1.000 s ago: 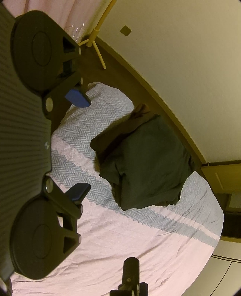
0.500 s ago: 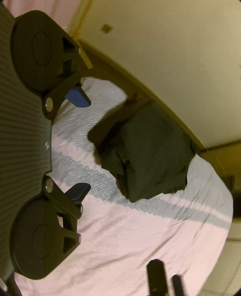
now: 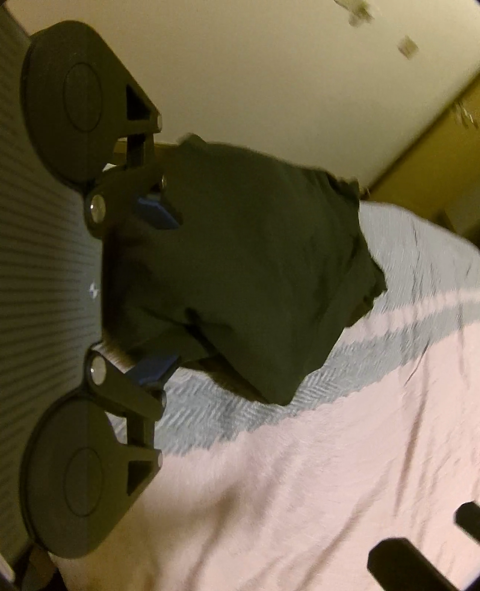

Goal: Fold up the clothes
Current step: 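Grasp the sweater with the left gripper while the right gripper grasps another edge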

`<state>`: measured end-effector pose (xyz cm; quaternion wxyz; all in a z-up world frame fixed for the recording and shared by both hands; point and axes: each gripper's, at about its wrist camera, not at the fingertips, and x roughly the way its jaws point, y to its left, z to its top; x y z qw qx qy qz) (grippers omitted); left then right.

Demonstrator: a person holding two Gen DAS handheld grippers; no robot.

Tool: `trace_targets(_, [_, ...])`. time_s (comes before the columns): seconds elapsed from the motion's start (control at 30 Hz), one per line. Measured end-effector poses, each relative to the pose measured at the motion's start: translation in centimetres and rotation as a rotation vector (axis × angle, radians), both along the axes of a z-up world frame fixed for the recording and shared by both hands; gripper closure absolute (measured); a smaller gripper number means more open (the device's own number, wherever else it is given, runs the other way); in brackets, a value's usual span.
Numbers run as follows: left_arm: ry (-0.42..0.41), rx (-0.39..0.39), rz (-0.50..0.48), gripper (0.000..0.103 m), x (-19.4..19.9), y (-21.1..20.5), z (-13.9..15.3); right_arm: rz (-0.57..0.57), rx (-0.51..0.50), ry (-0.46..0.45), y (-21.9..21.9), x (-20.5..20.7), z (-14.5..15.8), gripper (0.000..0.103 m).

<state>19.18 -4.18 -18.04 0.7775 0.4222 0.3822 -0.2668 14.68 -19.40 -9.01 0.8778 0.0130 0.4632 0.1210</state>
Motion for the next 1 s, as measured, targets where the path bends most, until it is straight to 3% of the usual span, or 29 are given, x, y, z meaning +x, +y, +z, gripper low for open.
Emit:
trace_targets(0.13, [-0.019, 0.098, -0.176, 0.036, 1.6, -0.4, -3.4, -0.013, -0.028, 0.029, 0.6, 2.8, -2.1, 0.004])
trace_targets(0.17, [-0.016, 0.103, -0.207, 0.043, 1.8, -0.2, -3.7, -0.014, -0.032, 0.038, 0.6, 3.6, -2.7, 0.004])
trace_targets(0.23, [0.031, 0.053, -0.215, 0.069, 2.9, 0.7, -3.2, 0.006, -0.056, 0.052, 0.9, 5.2, -3.8, 0.004])
trace_targets(0.27, [0.050, 0.015, -0.200, 0.083, 3.5, 1.4, -2.5, 0.022, -0.072, 0.056, 1.1, 5.9, -4.3, 0.004])
trace_targets(0.3, [0.058, -0.047, -0.154, 0.087, 4.2, 2.4, -1.2, 0.048, -0.093, 0.056, 1.4, 6.7, -4.7, 0.004])
trace_targets(0.4, [0.076, -0.223, -0.016, 0.092, 6.3, 5.4, 2.7, 0.131, -0.159, 0.041, 2.2, 8.1, -5.6, 0.004])
trace_targets(0.57, [0.036, -0.371, 0.157, 0.093, 9.0, 10.6, 6.7, 0.294, -0.285, -0.002, 3.8, 10.0, -8.2, 0.004])
trace_targets(0.77, [0.035, -0.410, 0.188, 0.093, 10.3, 13.3, 7.4, 0.500, -0.523, -0.204, 6.2, 13.3, -11.6, 0.004])
trace_targets(1.0, [0.043, -0.428, 0.181, 0.093, 10.8, 15.0, 7.2, 0.602, -0.589, -0.351, 7.7, 18.4, -13.8, 0.004])
